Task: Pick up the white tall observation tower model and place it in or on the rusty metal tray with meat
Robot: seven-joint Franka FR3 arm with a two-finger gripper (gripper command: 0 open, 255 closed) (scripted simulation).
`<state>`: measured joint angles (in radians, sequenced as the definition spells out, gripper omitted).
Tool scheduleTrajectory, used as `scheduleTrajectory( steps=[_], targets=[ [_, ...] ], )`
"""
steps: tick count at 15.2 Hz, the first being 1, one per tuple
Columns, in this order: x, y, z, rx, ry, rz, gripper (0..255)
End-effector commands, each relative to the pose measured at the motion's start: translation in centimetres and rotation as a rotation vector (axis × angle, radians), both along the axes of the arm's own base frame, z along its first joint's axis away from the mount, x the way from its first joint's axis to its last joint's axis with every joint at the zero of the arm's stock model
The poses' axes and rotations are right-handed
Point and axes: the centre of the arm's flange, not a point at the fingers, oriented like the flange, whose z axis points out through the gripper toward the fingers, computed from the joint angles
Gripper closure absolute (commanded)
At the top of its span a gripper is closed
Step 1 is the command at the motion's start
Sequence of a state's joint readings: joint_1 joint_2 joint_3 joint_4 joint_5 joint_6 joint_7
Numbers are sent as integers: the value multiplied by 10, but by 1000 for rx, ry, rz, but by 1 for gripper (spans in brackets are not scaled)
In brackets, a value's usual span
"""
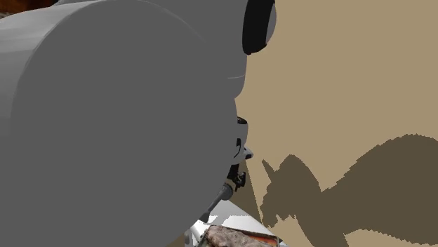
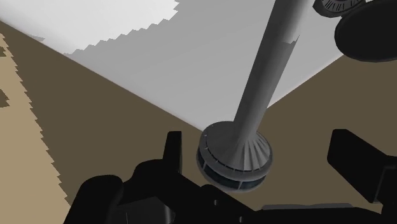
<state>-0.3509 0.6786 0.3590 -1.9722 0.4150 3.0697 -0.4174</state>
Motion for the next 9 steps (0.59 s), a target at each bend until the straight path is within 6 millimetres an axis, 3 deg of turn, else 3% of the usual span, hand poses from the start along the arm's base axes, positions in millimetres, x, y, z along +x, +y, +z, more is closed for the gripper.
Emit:
scheduleTrajectory(
  steps=[1, 4, 5, 9],
  targets=[
    [0, 0, 0, 0, 0, 0, 0],
    [0, 0, 0, 0, 0, 0, 0],
    [0, 0, 0, 0, 0, 0, 255],
    [0, 0, 0, 0, 0, 0, 255]
  ],
)
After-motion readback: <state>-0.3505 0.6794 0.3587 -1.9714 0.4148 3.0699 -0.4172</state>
